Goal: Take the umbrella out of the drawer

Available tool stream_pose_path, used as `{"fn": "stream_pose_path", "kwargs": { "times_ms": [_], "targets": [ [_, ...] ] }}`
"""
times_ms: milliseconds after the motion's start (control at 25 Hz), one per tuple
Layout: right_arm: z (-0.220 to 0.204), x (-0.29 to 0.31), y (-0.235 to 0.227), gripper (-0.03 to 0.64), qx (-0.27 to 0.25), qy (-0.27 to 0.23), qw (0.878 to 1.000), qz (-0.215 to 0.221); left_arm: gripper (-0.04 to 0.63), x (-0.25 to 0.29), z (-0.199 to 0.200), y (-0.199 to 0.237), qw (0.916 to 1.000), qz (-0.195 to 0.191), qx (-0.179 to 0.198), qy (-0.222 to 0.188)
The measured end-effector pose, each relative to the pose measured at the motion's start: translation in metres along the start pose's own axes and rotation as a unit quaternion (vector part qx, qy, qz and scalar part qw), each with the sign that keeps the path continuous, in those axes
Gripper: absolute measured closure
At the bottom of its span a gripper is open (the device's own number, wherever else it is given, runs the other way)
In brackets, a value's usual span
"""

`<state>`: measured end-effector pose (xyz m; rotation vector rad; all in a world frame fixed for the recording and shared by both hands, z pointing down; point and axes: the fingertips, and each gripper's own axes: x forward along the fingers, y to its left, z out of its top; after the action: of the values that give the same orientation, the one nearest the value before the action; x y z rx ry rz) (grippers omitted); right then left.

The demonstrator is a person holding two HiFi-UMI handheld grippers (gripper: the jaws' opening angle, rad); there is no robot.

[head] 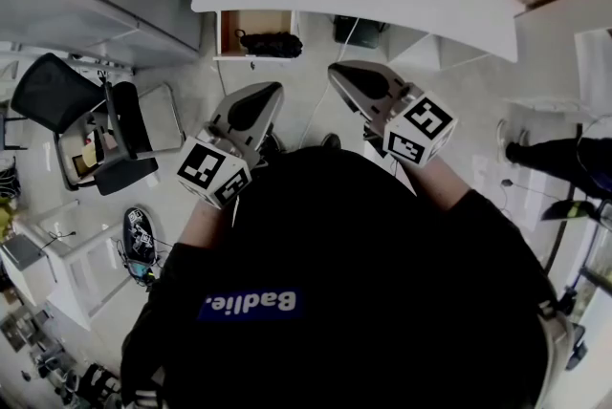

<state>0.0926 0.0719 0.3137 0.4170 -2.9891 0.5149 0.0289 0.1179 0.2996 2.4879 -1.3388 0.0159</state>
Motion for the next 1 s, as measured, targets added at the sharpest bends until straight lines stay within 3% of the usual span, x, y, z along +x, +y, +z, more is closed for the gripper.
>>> {"fn": "stream_pose_path", "kwargs": {
  "times_ms": [240, 480, 800, 1000],
  "targets": [
    [-0.005, -0.002, -0.009, 0.591, 0.009, -0.003, 1.0, -0.001, 0.598, 0.001, -0.003, 0.012, 0.9997, 0.013, 0.019, 0.006],
    [-0.001, 0.016, -0.018, 0.591, 0.014, -0.003, 1.0, -0.025, 0.598, 0.006, -0.006, 0.051, 0.9993, 0.003, 0.027, 0.024],
    [0.005, 0.064, -0.031, 0.591, 0.026, 0.002, 0.997, -0.071, 0.598, 0.016, -0.008, 0.116, 0.9949, -0.031, 0.083, 0.047],
    [0.008, 0.096, -0.037, 0.591, 0.031, 0.002, 0.994, -0.103, 0.598, 0.021, -0.014, 0.148, 0.9901, -0.068, 0.094, 0.079]
  ]
}}
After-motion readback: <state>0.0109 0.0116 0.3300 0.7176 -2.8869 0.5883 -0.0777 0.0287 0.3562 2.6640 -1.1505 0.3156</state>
